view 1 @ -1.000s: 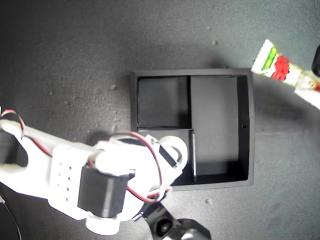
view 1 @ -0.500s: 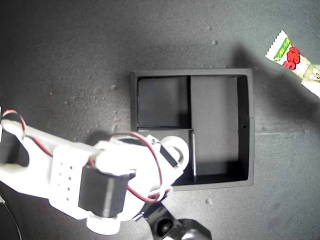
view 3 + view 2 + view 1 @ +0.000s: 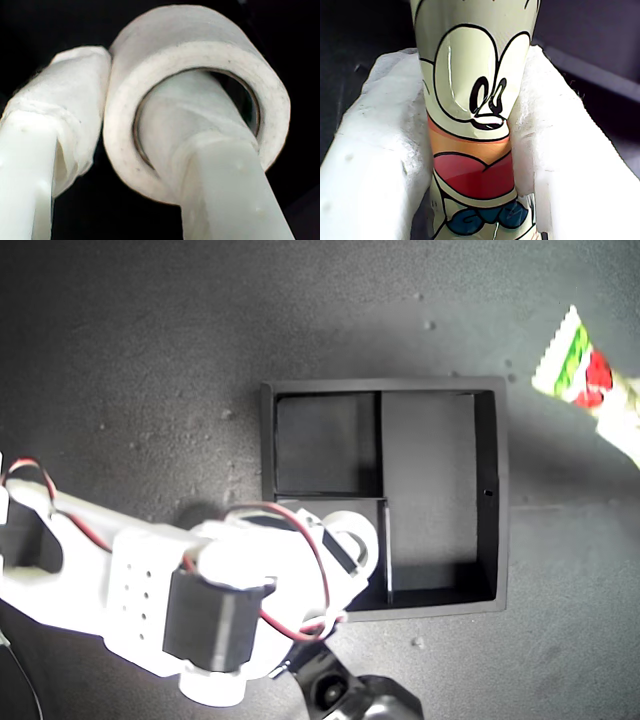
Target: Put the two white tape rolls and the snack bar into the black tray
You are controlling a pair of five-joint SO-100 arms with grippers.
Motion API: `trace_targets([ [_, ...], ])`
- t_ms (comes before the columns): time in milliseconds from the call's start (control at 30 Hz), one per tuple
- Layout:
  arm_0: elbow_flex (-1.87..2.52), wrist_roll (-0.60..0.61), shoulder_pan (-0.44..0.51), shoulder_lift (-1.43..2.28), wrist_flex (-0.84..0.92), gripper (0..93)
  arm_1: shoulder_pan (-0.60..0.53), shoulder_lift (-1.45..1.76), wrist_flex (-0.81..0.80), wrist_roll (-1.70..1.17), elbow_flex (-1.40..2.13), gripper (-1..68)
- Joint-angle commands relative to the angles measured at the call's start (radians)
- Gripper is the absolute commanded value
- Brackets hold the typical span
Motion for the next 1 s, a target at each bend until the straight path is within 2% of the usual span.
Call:
trace_targets([
  [0,-0.032,-0.006,0.005,0.014,0.017,3.1,-0.083,0.002,0.058,-1.634,-0.107,0.0],
  [200,-0.014,-0.009,-0.012,0.028,0.017,3.1,-0.221,0.015,0.13,-1.804,-0.218,-0.1],
  [333,0.015,-0.012,-0.012,0.051,0.017,3.2,-0.216,0.018,0.04,-1.741,-0.187,-0.1],
  [400,0.021,-0.011,-0.011,0.054,0.017,3.2,-0.261,0.012,-0.021,-1.749,-0.17,-0.1],
  [500,0.021,-0.008,-0.009,0.043,0.017,3.3,-0.31,0.002,-0.014,-1.796,-0.192,0.0],
  [633,0.017,-0.023,0.0,0.032,0.017,3.5,-0.29,0.014,-0.014,-1.796,-0.187,-0.1],
  [767,0.018,-0.037,0.011,0.034,0.017,3.4,-0.141,0.015,-0.172,-1.48,-0.114,-0.1],
  [867,0.018,-0.04,0.018,0.031,0.017,3.4,0.038,0.015,-0.238,-0.845,-0.003,0.0],
  [933,0.02,-0.041,0.02,0.031,0.017,3.4,0.089,0.031,-0.221,-0.499,0.098,0.0],
  [967,0.02,-0.041,0.021,0.029,0.017,3.4,0.097,0.037,-0.239,-0.428,0.14,0.0],
])
